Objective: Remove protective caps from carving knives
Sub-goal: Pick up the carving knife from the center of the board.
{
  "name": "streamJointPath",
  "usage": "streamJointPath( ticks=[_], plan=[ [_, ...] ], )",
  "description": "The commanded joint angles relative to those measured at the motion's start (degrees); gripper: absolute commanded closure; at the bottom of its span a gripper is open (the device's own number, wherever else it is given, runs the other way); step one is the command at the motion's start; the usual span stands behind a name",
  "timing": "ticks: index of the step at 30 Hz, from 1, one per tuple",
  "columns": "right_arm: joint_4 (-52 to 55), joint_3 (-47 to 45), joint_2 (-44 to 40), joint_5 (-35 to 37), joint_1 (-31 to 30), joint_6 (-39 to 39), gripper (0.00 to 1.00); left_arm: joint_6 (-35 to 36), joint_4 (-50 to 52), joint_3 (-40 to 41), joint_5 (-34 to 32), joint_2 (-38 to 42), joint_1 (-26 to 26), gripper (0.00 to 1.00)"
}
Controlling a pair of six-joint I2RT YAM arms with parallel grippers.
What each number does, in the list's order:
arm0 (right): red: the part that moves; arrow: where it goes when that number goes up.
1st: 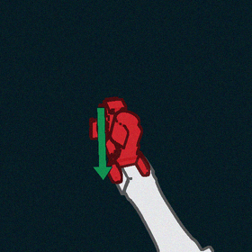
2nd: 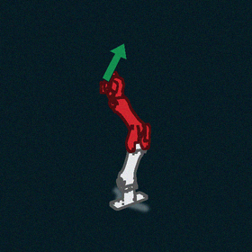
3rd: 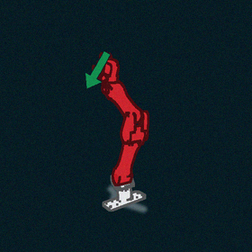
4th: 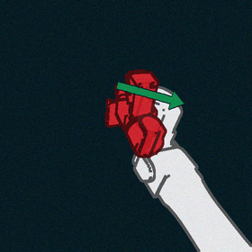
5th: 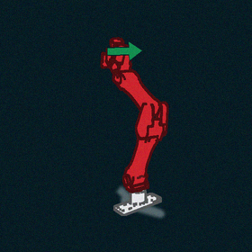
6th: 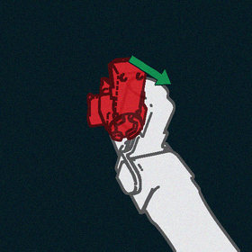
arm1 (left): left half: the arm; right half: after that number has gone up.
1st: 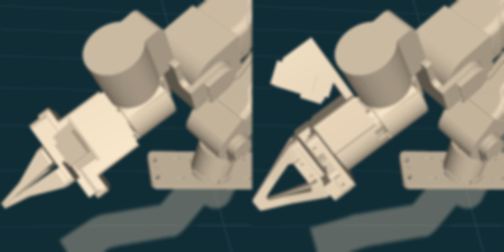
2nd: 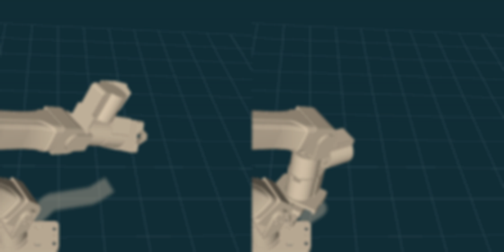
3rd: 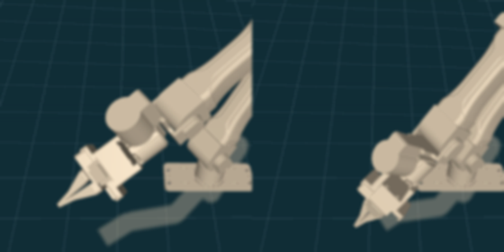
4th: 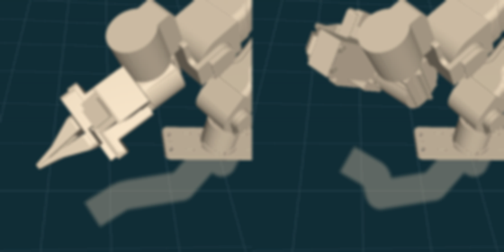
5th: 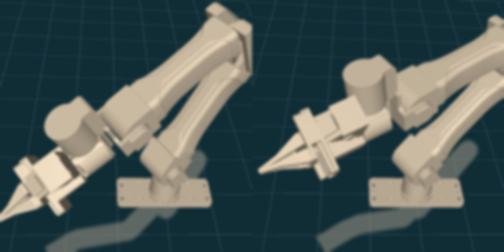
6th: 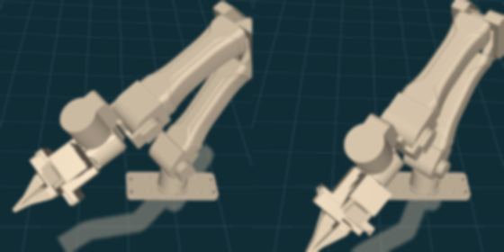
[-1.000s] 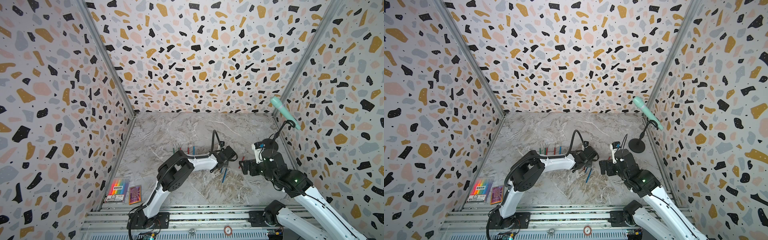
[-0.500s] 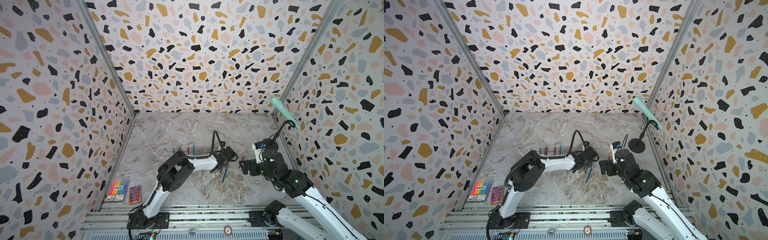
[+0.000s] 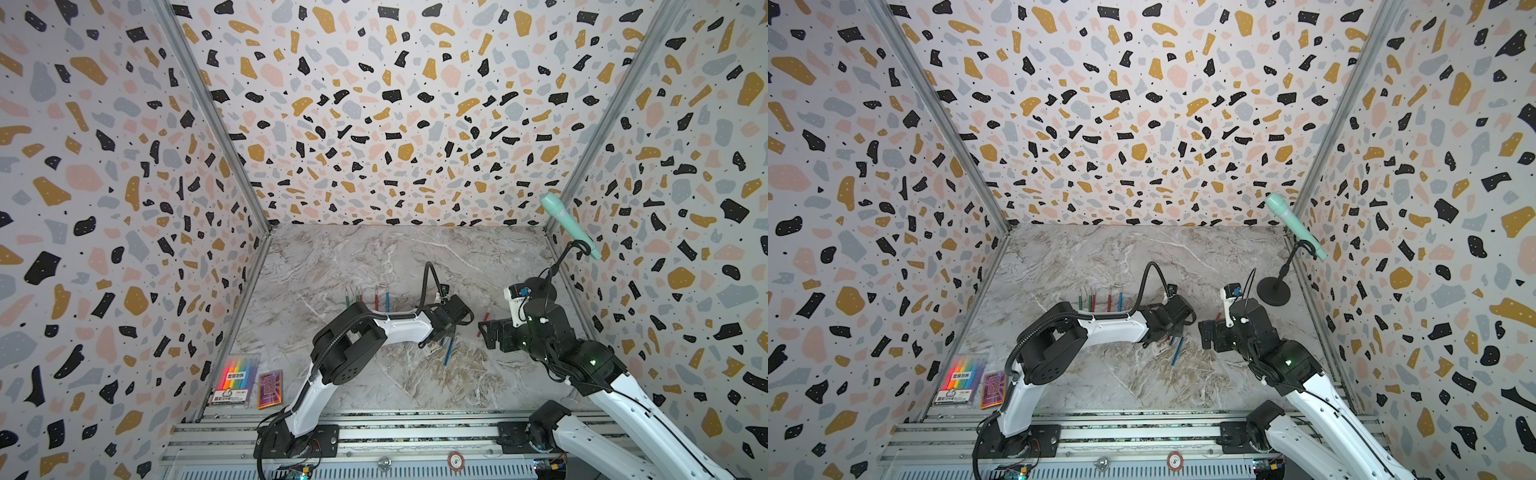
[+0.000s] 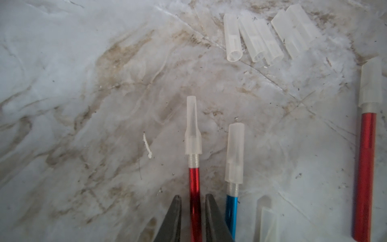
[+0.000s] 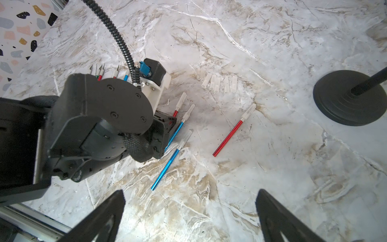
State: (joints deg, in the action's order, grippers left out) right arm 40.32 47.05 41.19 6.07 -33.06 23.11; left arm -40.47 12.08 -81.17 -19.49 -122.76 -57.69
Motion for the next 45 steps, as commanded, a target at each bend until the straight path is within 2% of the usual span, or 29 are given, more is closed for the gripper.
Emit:
streamJointPath(
  ticks=[1, 14, 23, 26, 31, 37, 41, 45],
  plan=[
    [0.38, 0.33, -0.74, 1.03, 0.18, 0.61, 0.01, 0.12, 15.41, 5.05, 4.69, -5.54, -0.32, 0.81],
    [0.38, 0.33, -0.65, 0.89, 0.19, 0.53, 0.01, 0.45, 14.05, 6.46, 6.12, -6.32, -0.83, 0.84],
    [0.38, 0.33, -0.57, 0.83, 0.17, 0.53, 0.01, 1.18, 14.59, 6.29, 5.45, -6.53, -0.93, 0.92],
    [0.37, 0.33, -0.58, 0.8, 0.15, 0.49, 0.01, 1.45, 14.91, 6.35, 4.79, -5.27, -0.97, 0.98],
    [0.33, 0.41, -0.46, 0.53, 0.27, 0.32, 0.01, 2.22, 16.04, 6.46, 1.36, 0.87, -0.76, 1.0],
    [2.48, 4.17, 2.04, 0.9, 0.4, 0.96, 0.01, 4.32, 11.9, 10.95, -1.28, 15.41, -0.62, 1.0],
    [2.56, 7.9, 3.69, -0.98, 0.81, 3.08, 0.01, 7.45, 6.19, 15.0, 2.02, 23.76, -0.49, 1.0],
    [-1.45, 8.68, 5.17, -9.04, 2.05, 4.99, 0.0, 10.21, 0.81, 19.11, 6.54, 29.38, -0.49, 1.0]
  ],
)
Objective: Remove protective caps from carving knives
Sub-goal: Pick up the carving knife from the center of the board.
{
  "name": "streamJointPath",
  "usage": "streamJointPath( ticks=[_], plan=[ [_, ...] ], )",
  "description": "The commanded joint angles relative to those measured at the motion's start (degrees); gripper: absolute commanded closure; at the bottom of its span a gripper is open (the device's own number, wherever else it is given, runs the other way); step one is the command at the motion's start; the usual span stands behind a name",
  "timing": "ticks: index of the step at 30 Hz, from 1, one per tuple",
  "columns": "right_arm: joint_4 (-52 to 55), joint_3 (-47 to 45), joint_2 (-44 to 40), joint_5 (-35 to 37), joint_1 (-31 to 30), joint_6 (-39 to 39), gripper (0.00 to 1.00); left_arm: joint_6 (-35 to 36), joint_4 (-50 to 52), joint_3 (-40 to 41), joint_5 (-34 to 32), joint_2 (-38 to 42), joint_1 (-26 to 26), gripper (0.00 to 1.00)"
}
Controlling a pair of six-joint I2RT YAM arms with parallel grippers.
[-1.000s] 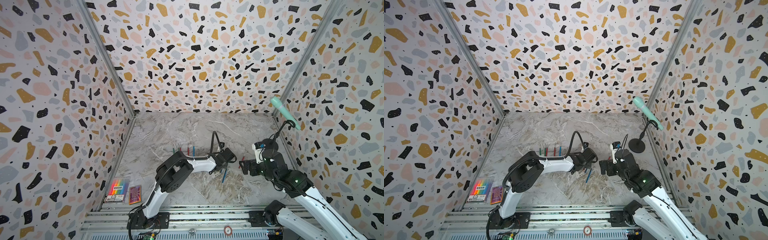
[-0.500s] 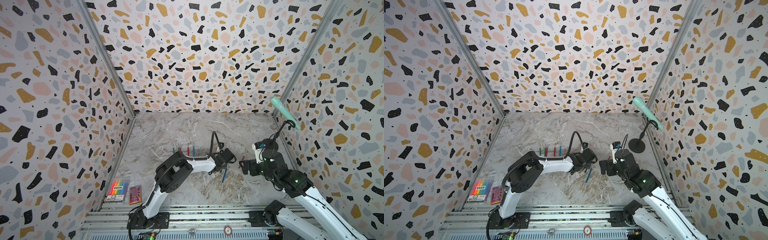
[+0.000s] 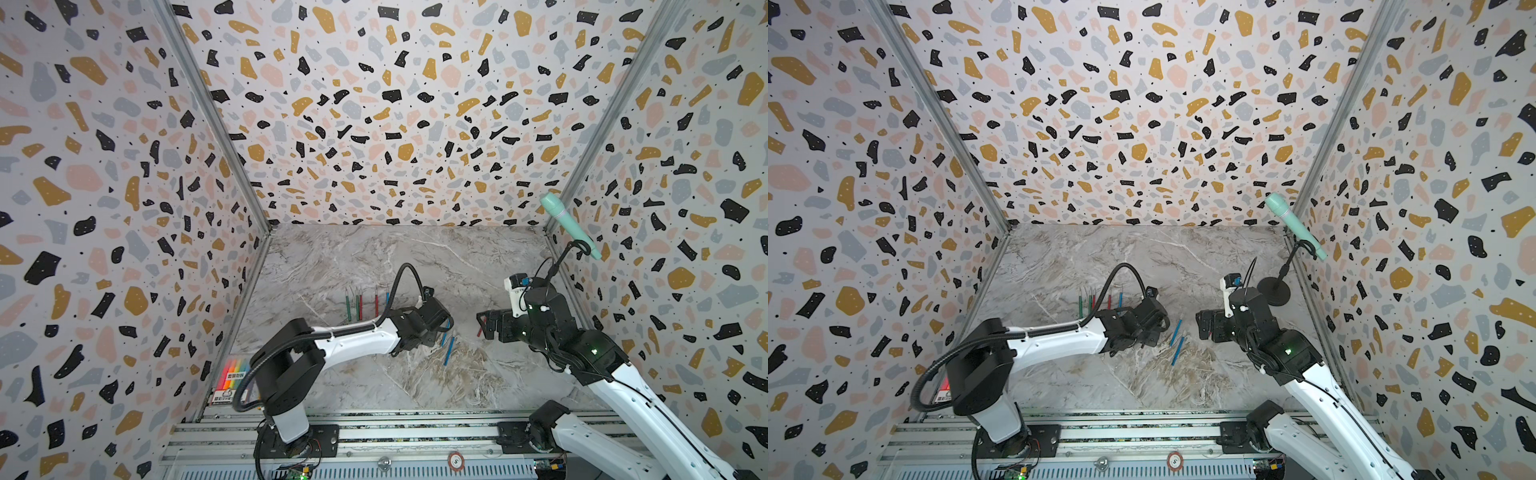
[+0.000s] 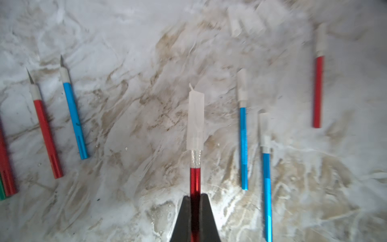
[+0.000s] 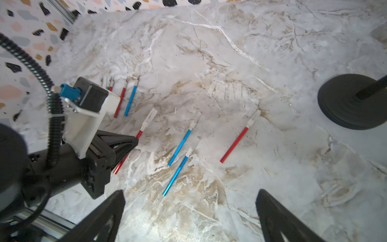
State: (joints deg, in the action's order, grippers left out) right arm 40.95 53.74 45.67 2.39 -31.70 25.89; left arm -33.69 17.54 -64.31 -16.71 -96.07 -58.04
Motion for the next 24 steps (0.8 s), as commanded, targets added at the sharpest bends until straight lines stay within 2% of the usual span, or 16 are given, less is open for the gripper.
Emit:
streamJointPath(
  ticks=[1, 9, 11, 14, 17, 21, 24],
  plan=[
    [-2.89, 2.2, 1.41, -7.61, 1.13, 2.77, 0.0, 3.81, -5.73, 3.34, 4.36, 3.99, -0.14, 1.0],
    [-10.89, 0.2, 3.11, -24.01, 7.05, 7.94, 0.02, 3.57, -17.88, 14.31, 12.89, 15.78, -0.17, 1.0],
    [-14.29, -2.05, 3.09, -28.89, 8.71, 10.07, 0.05, 2.91, -21.84, 17.13, 15.17, 18.39, -0.29, 1.0],
    [-18.69, -5.17, 3.04, -31.94, 8.78, 13.04, 0.1, 0.87, -25.66, 19.93, 15.55, 20.98, -0.3, 1.0],
    [-22.98, -8.2, 1.96, -32.46, 7.41, 15.44, 0.14, -0.77, -28.07, 21.03, 16.8, 21.81, -0.25, 1.0],
    [-27.49, -10.43, 0.82, -28.76, 3.16, 16.74, 0.19, -2.56, -30.31, 21.16, 18.24, 21.83, -0.58, 1.0],
    [-30.67, -12.25, 1.85, -28.75, 1.48, 16.89, 0.21, -3.54, -31.52, 21.34, 19.16, 21.81, -0.94, 1.0]
  ],
)
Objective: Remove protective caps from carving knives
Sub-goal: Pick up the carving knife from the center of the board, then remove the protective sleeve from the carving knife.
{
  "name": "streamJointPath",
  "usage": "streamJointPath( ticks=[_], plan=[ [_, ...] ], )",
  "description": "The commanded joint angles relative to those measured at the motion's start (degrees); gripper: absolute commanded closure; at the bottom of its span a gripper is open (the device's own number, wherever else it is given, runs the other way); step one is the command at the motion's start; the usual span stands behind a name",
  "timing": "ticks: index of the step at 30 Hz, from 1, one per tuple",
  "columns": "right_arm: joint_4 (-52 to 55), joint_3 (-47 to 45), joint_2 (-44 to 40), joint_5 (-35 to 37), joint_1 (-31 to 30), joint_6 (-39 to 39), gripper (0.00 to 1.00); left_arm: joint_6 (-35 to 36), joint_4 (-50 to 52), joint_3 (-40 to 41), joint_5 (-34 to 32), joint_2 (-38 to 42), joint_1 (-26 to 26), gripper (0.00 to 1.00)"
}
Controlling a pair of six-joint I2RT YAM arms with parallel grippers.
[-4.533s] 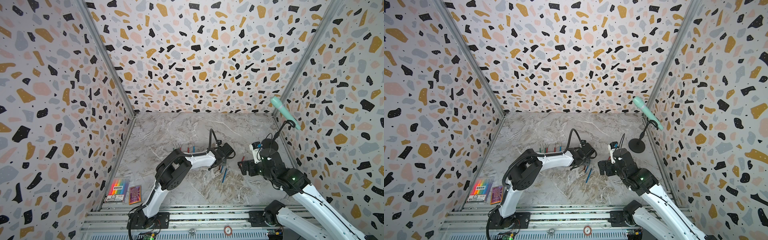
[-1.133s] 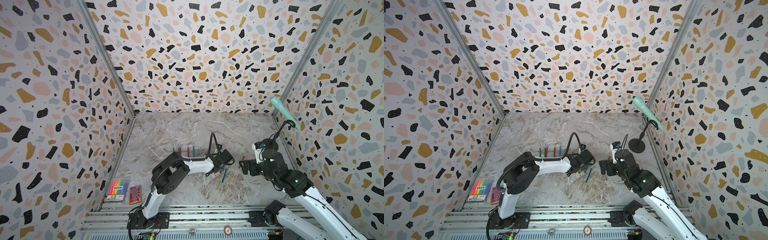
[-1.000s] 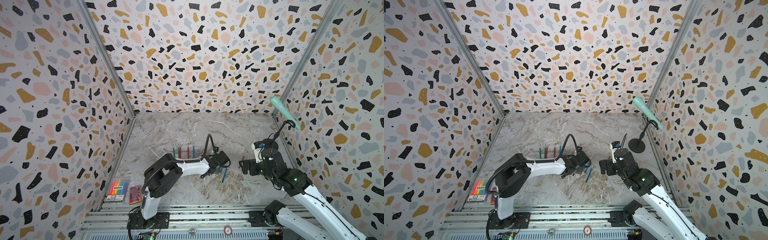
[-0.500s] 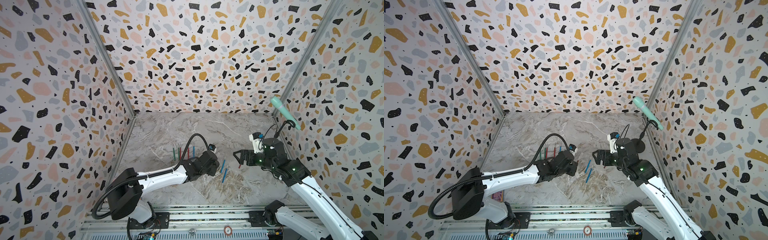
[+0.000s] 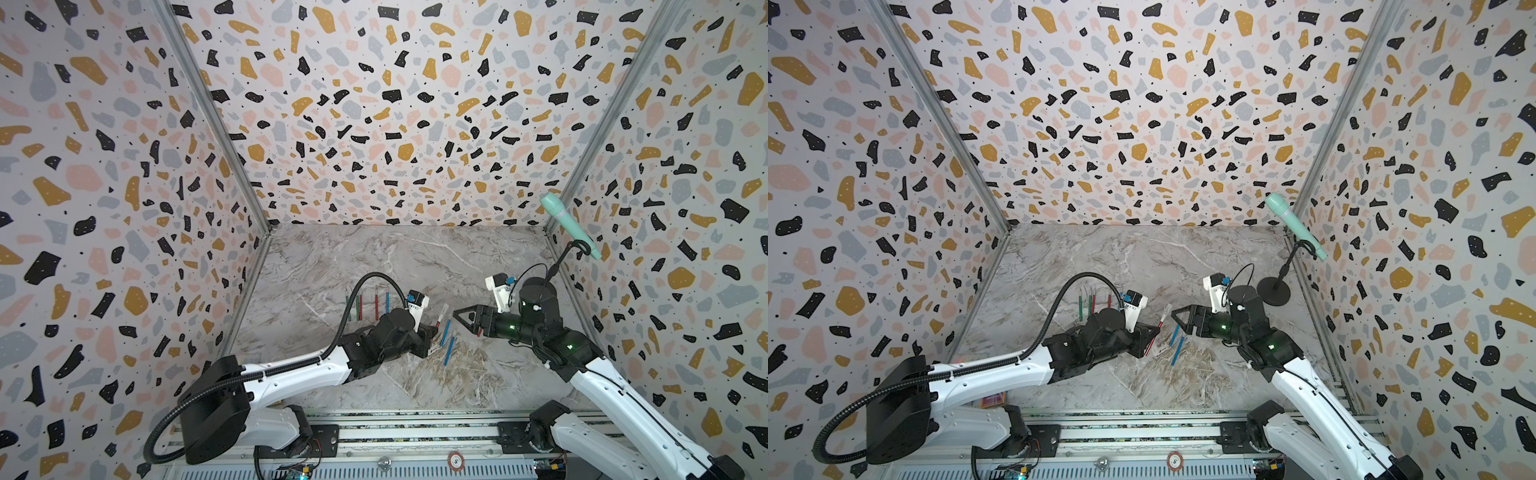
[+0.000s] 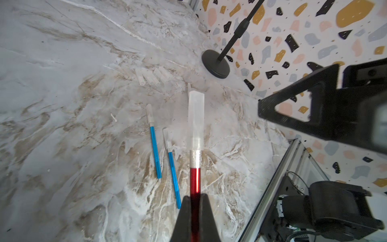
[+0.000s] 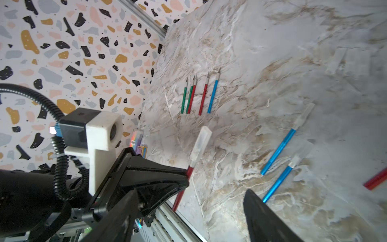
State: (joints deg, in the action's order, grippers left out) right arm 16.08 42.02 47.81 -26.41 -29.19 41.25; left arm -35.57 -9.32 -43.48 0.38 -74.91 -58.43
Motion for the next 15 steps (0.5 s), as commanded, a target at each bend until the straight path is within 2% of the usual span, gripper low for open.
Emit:
streamJointPath(
  ticks=[1, 11, 15],
  plan=[
    [-6.68, -1.18, 0.18, -0.24, -1.19, 1.8, 0.22, -2.01, -4.7, 0.51, 2.01, 0.63, -0.62, 1.0],
    [-13.55, -5.57, 0.31, -0.52, -1.33, 2.87, 0.32, -6.42, -11.53, 3.23, 4.56, 2.12, -0.97, 1.0],
    [-18.43, -7.57, -1.08, -2.87, -1.31, 2.86, 0.39, -8.0, -14.44, 4.1, 6.43, 1.94, -1.15, 1.0]
  ],
)
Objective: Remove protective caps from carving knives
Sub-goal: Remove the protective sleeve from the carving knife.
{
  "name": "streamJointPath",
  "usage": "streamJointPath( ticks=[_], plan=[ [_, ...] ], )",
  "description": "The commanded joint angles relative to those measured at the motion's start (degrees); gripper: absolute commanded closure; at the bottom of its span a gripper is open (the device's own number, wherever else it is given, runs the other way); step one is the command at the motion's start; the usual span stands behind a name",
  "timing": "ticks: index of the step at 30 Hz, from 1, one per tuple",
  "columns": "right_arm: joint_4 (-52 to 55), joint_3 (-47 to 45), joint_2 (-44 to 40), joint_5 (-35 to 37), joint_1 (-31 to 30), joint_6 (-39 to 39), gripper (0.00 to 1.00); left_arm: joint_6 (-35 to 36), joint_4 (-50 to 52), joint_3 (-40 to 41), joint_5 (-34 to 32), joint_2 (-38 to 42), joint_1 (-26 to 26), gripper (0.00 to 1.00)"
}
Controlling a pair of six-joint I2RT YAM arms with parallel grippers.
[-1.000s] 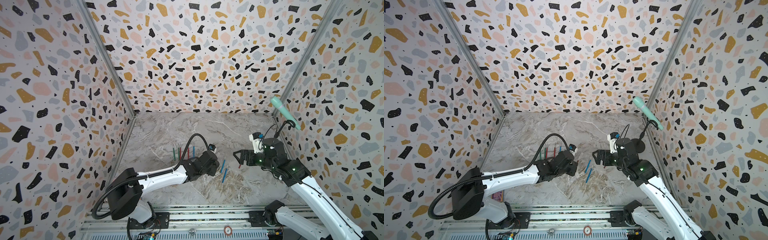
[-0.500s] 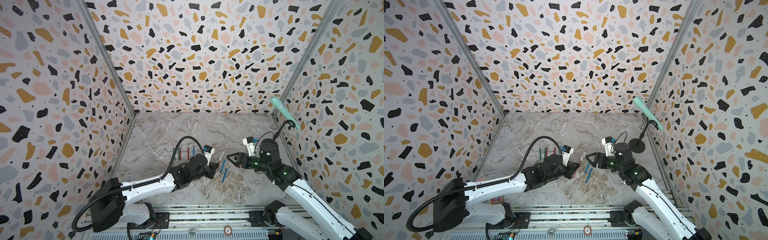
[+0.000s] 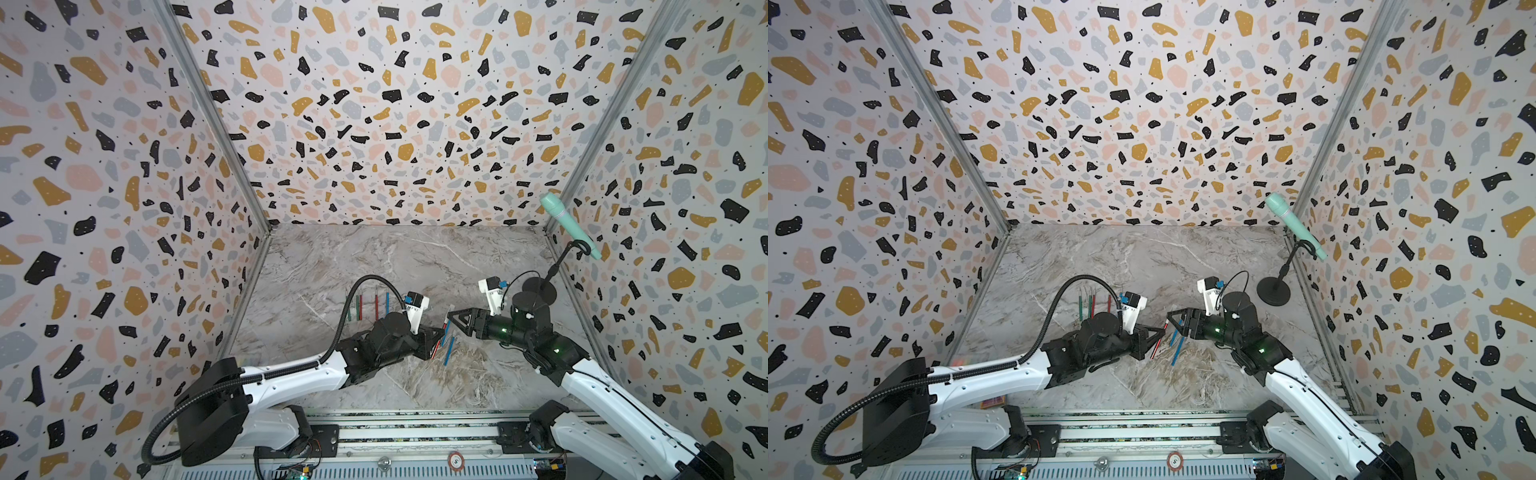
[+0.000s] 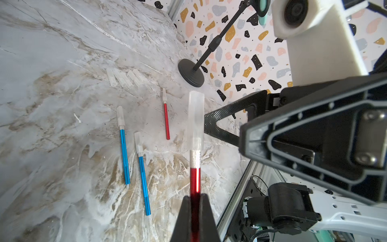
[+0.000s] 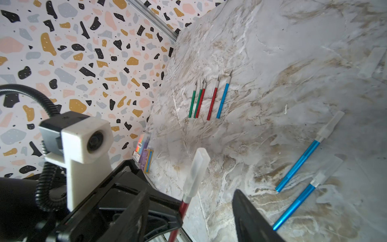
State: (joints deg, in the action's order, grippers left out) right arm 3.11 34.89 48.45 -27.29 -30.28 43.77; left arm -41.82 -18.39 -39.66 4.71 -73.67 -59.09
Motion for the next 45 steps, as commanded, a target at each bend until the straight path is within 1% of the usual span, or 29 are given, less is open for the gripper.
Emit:
streamJointPath(
  ticks=[1, 6, 9, 12, 17, 23, 25, 27, 29, 30, 36, 38, 39, 40, 42, 43, 45],
  plan=[
    [-6.5, -1.1, -2.08, -2.32, -0.24, 0.5, 0.41, -1.78, -5.51, 0.21, 2.07, 0.65, -0.59, 1.0],
    [-8.73, -3.56, -2.68, -2.41, -0.26, 1.62, 0.45, -2.56, -7.41, 0.37, 2.8, 0.77, -0.76, 1.0],
    [-9.26, -3.69, -2.29, -2.59, -0.28, 1.7, 0.48, -2.78, -8.1, 0.36, 3.39, 0.59, -1.07, 1.0],
    [-10.83, -3.78, -1.94, -3.29, -0.2, 1.95, 0.5, -2.83, -8.58, 0.37, 3.8, 0.31, -1.44, 1.0],
    [-13.68, -4.55, -1.86, -4.34, -0.17, 2.5, 0.58, -2.83, -9.1, 0.89, 3.89, 0.11, -2.02, 1.0],
    [-15.16, -5.58, -1.77, -4.87, -0.21, 3.16, 0.72, -2.66, -9.21, 1.03, 3.55, 0.28, -2.08, 1.0],
    [-15.07, -5.78, -2.17, -4.68, -0.22, 3.1, 0.81, -2.49, -9.03, 0.68, 3.55, 0.2, -2.08, 1.0],
    [-14.52, -5.8, -2.56, -4.24, -0.07, 3.01, 0.84, -2.39, -8.77, 0.42, 3.43, -0.02, -2.08, 1.0],
    [-14.18, -5.89, -2.63, -4.17, 0.04, 2.99, 0.93, -2.37, -8.68, 0.26, 3.42, -0.35, -2.08, 1.0],
    [-14.06, -5.89, -2.65, -4.26, -0.04, 2.98, 0.99, -2.37, -8.6, 0.2, 3.45, -0.57, -2.08, 1.0],
    [-13.61, -6.15, -2.69, -4.02, 0.11, 3.33, 1.0, -2.41, -8.84, -0.42, 3.9, -2.15, -2.08, 1.0],
    [-13.33, -6.09, -3.03, -3.5, 0.14, 3.43, 1.0, -1.59, -8.69, -1.05, 5.06, -2.92, -2.08, 0.99],
    [-13.21, -6.13, -3.28, -3.3, 0.16, 3.43, 1.0, -1.03, -8.16, -1.72, 5.65, -3.49, -2.08, 0.88],
    [-13.24, -6.05, -3.5, -3.3, 0.15, 3.43, 1.0, -0.59, -7.1, -2.35, 6.1, -4.07, -2.08, 0.83],
    [-13.03, -5.89, -3.75, -3.17, 0.15, 3.52, 1.0, 0.05, -6.66, -3.2, 6.98, -5.0, -2.08, 0.75],
    [-13.01, -5.81, -3.8, -3.21, 0.14, 3.45, 1.0, 0.07, -6.41, -3.47, 7.29, -5.44, -2.08, 0.7],
    [-12.7, -5.71, -3.8, -3.12, 0.15, 3.35, 1.0, 0.38, -6.23, -4.25, 8.3, -6.18, -2.08, 0.67]
  ],
)
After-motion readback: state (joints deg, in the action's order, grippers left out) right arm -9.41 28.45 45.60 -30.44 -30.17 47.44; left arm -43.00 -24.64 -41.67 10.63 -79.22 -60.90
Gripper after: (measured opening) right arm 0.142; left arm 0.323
